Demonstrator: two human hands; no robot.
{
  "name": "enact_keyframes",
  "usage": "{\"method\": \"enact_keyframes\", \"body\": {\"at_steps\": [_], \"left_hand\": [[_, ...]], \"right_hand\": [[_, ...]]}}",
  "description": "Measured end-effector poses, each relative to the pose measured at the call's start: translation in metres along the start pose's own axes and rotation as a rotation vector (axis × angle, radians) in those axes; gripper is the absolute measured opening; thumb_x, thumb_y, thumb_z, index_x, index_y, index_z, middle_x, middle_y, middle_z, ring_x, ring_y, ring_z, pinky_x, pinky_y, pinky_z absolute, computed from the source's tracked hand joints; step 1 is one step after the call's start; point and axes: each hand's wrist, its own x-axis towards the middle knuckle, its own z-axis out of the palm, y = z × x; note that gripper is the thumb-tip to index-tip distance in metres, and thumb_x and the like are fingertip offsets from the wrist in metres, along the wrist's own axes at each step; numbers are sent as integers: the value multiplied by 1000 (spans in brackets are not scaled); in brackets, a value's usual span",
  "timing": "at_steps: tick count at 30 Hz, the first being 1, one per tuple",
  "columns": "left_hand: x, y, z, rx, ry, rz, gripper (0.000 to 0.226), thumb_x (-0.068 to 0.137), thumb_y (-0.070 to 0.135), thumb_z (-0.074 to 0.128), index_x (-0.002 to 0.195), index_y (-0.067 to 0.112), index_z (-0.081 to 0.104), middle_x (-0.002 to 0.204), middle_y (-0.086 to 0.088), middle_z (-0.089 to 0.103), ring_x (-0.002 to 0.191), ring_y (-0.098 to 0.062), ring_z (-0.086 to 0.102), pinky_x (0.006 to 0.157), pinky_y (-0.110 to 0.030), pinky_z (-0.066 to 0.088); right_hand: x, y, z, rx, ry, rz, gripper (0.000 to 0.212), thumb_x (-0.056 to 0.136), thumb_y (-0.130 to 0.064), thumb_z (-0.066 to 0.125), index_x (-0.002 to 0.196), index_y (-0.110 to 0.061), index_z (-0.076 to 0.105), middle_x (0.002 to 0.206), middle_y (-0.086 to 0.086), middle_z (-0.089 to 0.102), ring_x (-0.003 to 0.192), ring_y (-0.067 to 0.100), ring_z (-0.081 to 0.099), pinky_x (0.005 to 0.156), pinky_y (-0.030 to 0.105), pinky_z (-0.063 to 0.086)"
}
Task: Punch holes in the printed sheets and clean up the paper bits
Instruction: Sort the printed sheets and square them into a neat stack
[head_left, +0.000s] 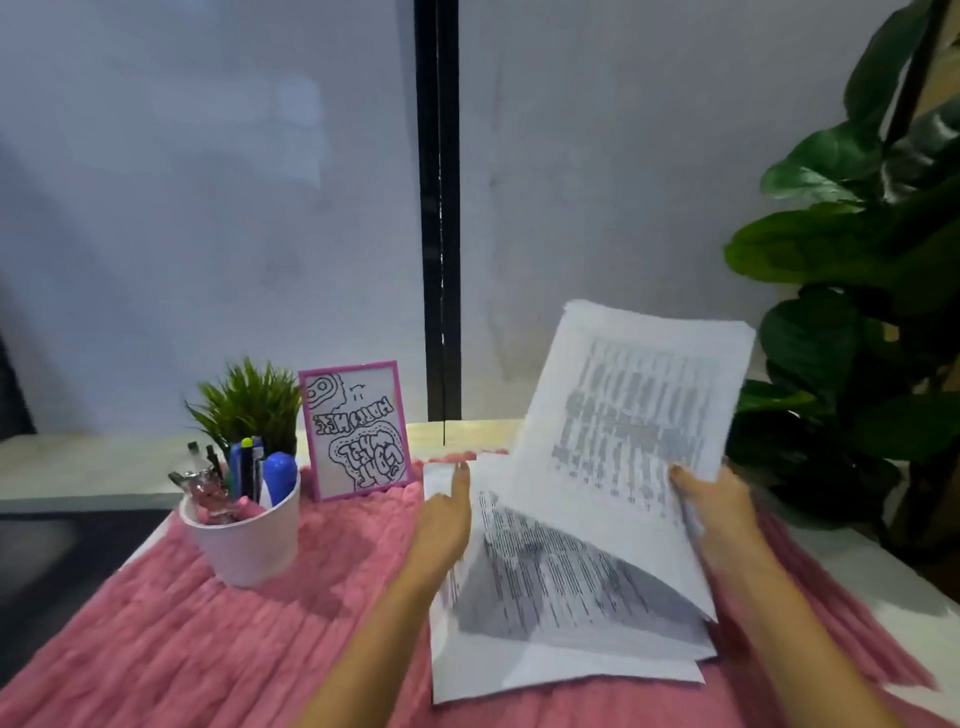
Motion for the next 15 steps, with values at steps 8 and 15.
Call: {"method": "enact_keyframes", "body": {"at_steps": [8,15], "left_hand": [[5,-23,40,557,161,-28,91,68,68,73,133,15,40,136,-6,44,125,-26,39,101,-37,41],[28,-39,25,37,68,-87,73,59,4,89,115,19,44,103,-6,67,89,-27,68,75,-48,60]], "right_hand": [[12,38,-32,45,-236,330,26,93,-12,57,114,3,61,78,6,76,66,19,73,54,28,57],[18,46,-34,125,-360,377,43,81,-9,60,122,1,60,116,20,69,98,34,71,77,42,60]]}}
